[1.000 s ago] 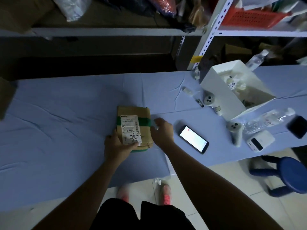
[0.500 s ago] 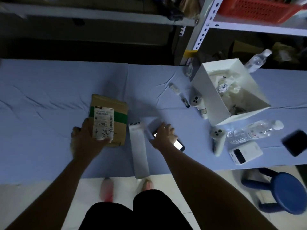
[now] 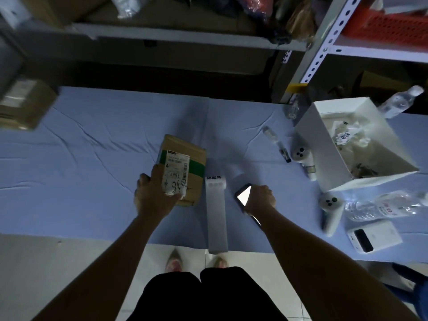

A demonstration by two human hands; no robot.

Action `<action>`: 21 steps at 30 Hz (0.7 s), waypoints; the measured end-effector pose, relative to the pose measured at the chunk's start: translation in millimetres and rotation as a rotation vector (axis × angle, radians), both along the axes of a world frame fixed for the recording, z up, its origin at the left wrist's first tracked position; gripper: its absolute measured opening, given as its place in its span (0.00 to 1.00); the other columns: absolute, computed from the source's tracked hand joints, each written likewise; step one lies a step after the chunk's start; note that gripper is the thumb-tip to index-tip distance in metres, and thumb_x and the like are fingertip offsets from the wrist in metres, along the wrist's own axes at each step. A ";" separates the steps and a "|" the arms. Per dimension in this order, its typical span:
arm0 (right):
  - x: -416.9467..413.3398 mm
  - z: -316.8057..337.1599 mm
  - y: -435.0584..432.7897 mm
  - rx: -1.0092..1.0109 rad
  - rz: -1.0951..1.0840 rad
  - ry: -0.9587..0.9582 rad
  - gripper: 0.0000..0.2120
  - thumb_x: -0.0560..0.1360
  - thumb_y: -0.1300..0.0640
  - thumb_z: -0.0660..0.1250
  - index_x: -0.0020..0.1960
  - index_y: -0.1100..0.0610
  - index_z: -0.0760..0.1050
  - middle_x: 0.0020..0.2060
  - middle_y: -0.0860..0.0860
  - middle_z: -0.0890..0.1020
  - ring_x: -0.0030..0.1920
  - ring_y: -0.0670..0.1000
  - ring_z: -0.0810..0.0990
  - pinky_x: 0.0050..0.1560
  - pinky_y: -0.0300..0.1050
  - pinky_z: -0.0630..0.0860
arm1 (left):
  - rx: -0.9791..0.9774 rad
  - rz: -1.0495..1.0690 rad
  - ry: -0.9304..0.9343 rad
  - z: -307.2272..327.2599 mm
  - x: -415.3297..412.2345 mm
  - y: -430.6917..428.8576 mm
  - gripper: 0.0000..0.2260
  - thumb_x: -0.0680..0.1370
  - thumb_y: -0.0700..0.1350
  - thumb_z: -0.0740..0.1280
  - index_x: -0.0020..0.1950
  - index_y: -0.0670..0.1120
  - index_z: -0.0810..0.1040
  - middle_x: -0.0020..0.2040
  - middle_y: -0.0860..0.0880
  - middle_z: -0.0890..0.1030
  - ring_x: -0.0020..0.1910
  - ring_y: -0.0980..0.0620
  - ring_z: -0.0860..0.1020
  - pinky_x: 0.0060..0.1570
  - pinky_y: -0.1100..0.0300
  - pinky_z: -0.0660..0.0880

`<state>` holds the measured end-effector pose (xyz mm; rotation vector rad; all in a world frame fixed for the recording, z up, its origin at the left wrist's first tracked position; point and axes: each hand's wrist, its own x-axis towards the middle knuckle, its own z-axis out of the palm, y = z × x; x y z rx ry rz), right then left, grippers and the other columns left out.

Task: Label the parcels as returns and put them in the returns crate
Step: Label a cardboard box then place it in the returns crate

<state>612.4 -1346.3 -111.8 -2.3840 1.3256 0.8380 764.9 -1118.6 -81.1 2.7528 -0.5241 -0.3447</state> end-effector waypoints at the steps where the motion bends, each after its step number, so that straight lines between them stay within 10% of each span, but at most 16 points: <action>1: -1.2 0.0 0.5 -0.005 -0.004 -0.014 0.41 0.65 0.49 0.81 0.72 0.57 0.67 0.64 0.58 0.71 0.66 0.57 0.72 0.60 0.50 0.76 | 0.006 0.000 0.000 1.3 -0.8 -0.4 0.45 0.63 0.59 0.79 0.72 0.48 0.61 0.56 0.37 0.71 0.56 0.35 0.74 0.49 0.41 0.77; 9: 24.6 25.3 21.7 0.045 -0.114 -0.463 0.42 0.67 0.38 0.76 0.74 0.51 0.62 0.61 0.57 0.72 0.64 0.59 0.71 0.58 0.53 0.74 | -0.030 0.004 0.049 3.9 3.2 5.3 0.46 0.63 0.60 0.79 0.74 0.51 0.59 0.57 0.39 0.70 0.58 0.36 0.73 0.51 0.43 0.76; 15: 52.3 68.7 54.0 0.251 -0.205 -0.837 0.22 0.68 0.41 0.76 0.57 0.47 0.74 0.50 0.45 0.82 0.48 0.46 0.79 0.44 0.42 0.78 | -0.096 0.012 0.086 0.1 -0.8 17.6 0.48 0.65 0.60 0.78 0.77 0.54 0.54 0.57 0.42 0.69 0.58 0.40 0.71 0.55 0.45 0.74; 21: 60.3 95.8 64.8 0.185 0.137 -0.592 0.27 0.60 0.42 0.78 0.56 0.41 0.72 0.47 0.42 0.80 0.50 0.48 0.78 0.49 0.47 0.79 | -0.195 0.024 0.149 -1.4 11.8 25.0 0.47 0.62 0.60 0.79 0.75 0.58 0.57 0.54 0.45 0.68 0.57 0.40 0.71 0.52 0.44 0.76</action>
